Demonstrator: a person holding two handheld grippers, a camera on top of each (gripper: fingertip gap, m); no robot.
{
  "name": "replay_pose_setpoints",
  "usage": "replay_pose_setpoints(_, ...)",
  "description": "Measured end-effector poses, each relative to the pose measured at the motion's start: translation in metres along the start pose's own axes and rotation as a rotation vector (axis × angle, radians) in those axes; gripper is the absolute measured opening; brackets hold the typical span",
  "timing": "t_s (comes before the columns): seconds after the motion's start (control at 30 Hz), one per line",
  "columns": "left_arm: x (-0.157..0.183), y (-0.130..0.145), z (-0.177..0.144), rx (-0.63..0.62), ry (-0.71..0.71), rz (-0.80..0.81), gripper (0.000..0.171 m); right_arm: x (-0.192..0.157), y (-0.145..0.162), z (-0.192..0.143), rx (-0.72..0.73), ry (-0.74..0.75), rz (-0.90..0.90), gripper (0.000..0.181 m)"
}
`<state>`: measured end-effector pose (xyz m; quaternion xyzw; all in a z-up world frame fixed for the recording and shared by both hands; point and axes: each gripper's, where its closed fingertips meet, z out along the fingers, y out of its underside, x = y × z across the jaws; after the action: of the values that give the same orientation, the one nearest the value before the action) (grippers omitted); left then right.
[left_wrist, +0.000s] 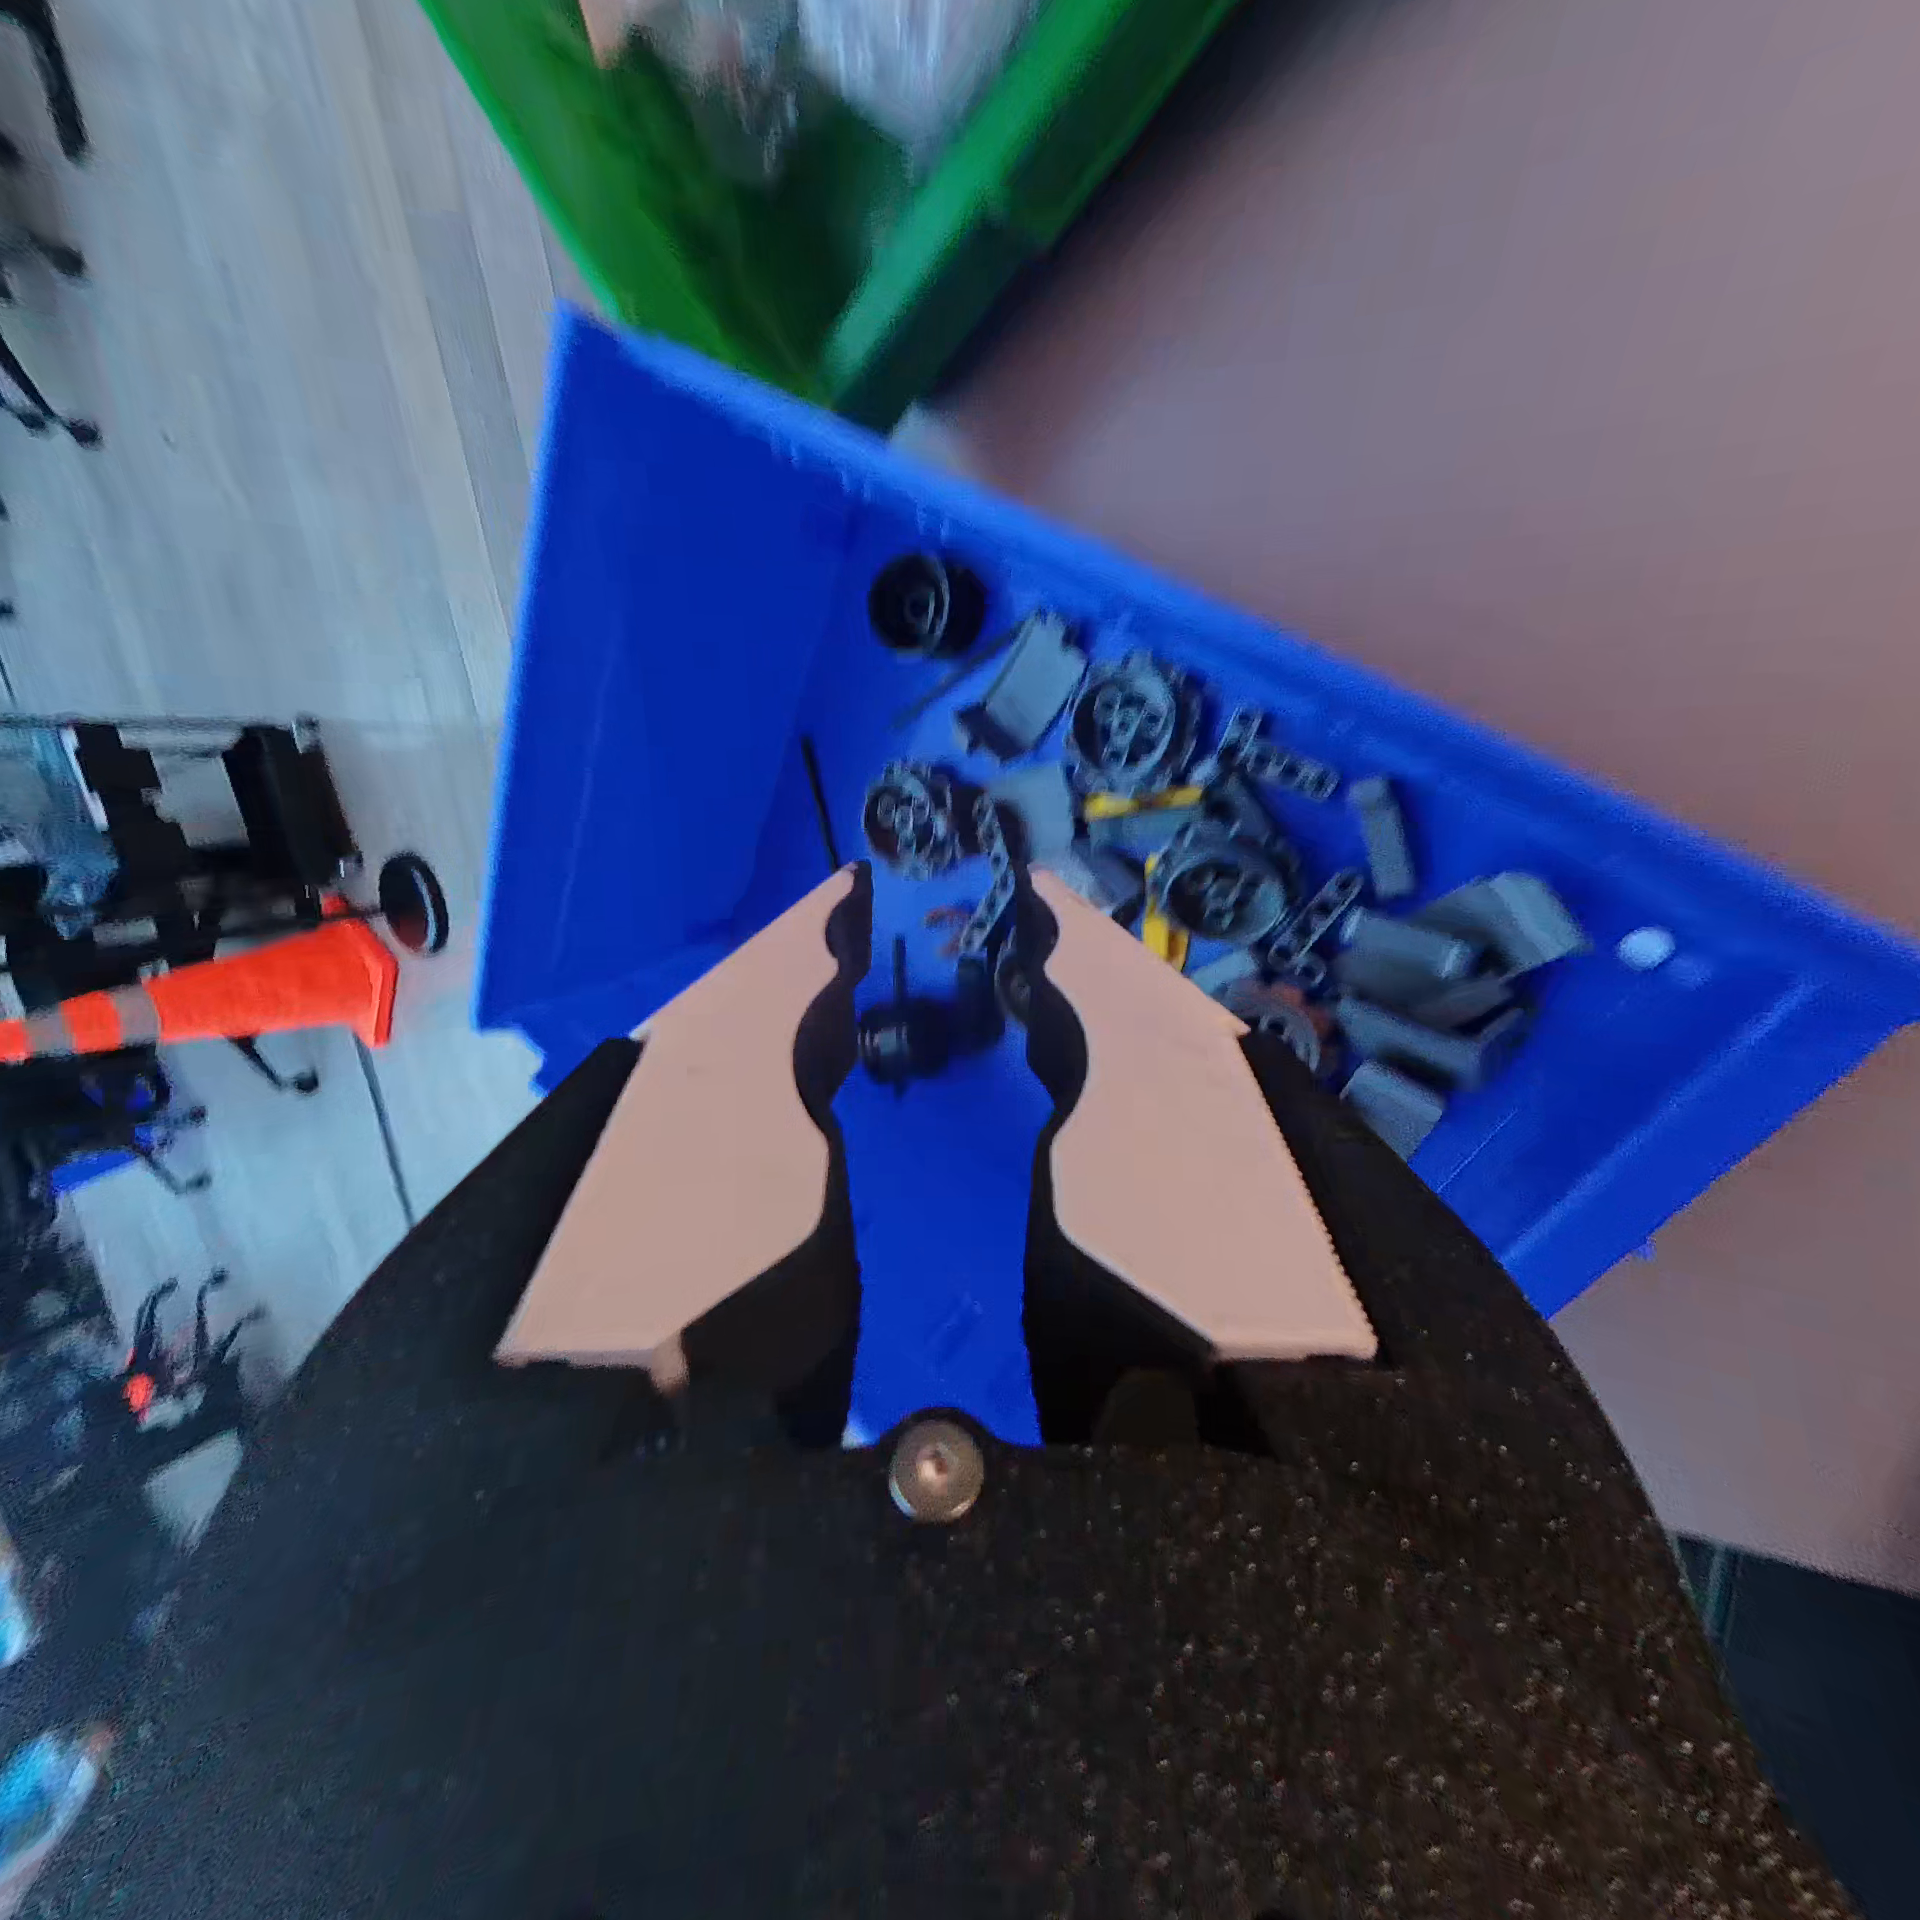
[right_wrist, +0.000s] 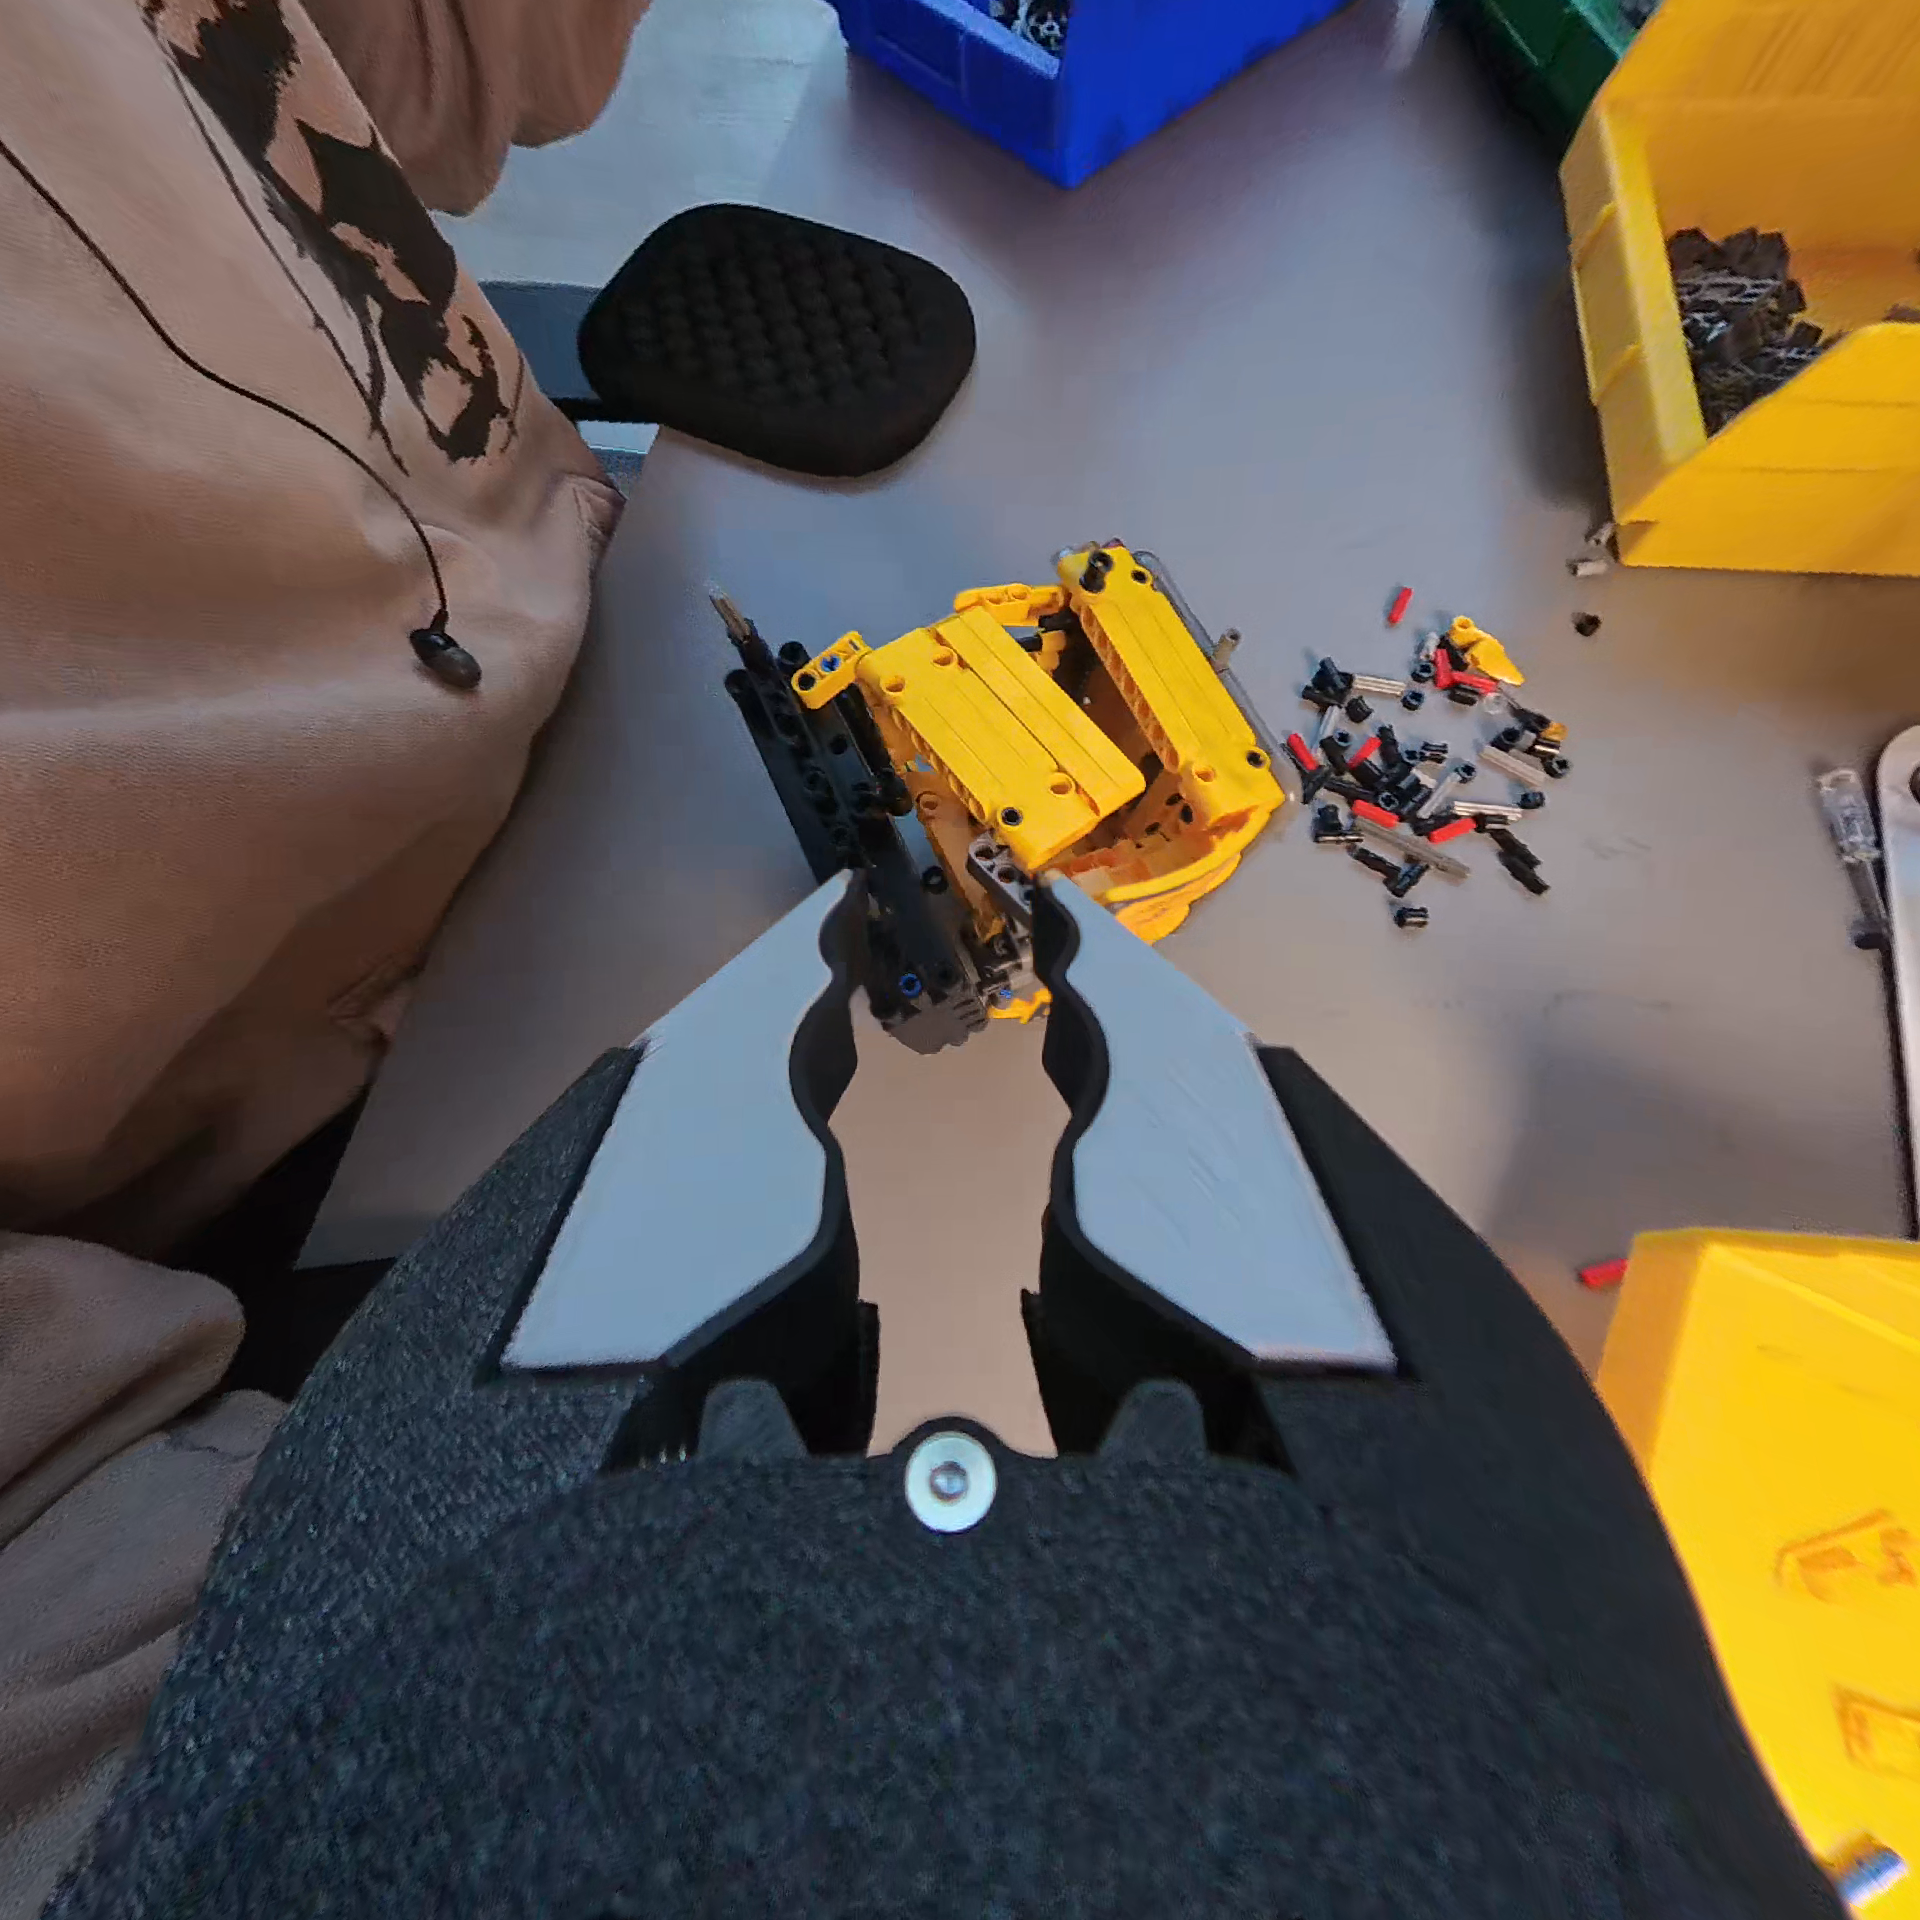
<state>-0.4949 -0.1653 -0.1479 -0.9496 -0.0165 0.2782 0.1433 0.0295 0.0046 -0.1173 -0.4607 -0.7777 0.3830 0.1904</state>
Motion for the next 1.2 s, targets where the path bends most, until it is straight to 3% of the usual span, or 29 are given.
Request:
replay_pose_setpoints(0.1,0.032,-0.066,-0.036,0.308,0.066,0.031,0.027,-0.009,0.000,0.002,-0.028,-0.010,-0.019,0.029)
replay_pose_setpoints(0.2,0.102,-0.130,-0.089,0.652,0.262,0.129,0.032,-0.013,0.002,0.005,-0.065,-0.005,-0.022,0.029)
replay_pose_setpoints(0.3,0.187,-0.167,-0.138,0.897,0.545,0.210,0.038,-0.014,0.002,0.012,-0.090,0.004,-0.034,0.029)
replay_pose_setpoints(0.37,0.243,-0.177,-0.159,0.977,0.744,0.277,0.042,-0.014,-0.003,0.019,-0.096,0.017,-0.047,0.027)
replay_pose_setpoints(0.47,0.313,-0.179,-0.174,1.004,0.956,0.380,0.055,-0.003,-0.011,0.028,-0.103,0.100,-0.086,0.010)
replay_pose_setpoints(0.6,0.372,-0.171,-0.179,0.996,1.145,0.534,0.064,-0.004,-0.014,0.038,-0.113,0.112,-0.077,0.010)
replay_pose_setpoints(0.67,0.387,-0.165,-0.179,0.971,1.255,0.554,0.064,-0.007,-0.008,0.041,-0.126,0.113,-0.063,0.013)
replay_pose_setpoints(0.77,0.389,-0.165,-0.181,0.970,1.360,0.479,0.044,-0.007,-0.005,0.043,-0.113,0.142,-0.043,0.014)
replay_pose_setpoints(0.87,0.385,-0.158,-0.181,0.971,1.389,0.481,0.031,-0.009,-0.004,0.045,-0.104,0.153,-0.023,0.015)
replay_pose_setpoints(0.93,0.383,-0.151,-0.185,0.996,1.396,0.495,0.003,-0.007,0.000,0.047,-0.124,0.175,-0.023,0.015)
replay_pose_setpoints(0.97,0.383,-0.150,-0.184,1.012,1.375,0.501,0.000,-0.006,0.000,0.047,-0.125,0.183,-0.023,0.015)
replay_pose_setpoints(1.13,0.378,-0.144,-0.185,1.044,1.331,0.530,0.000,0.002,-0.007,0.048,-0.136,0.217,-0.046,0.017)
replay_pose_setpoints(1.2,0.374,-0.143,-0.188,1.074,1.346,0.526,0.011,0.002,-0.008,0.052,-0.176,0.191,-0.089,0.021)
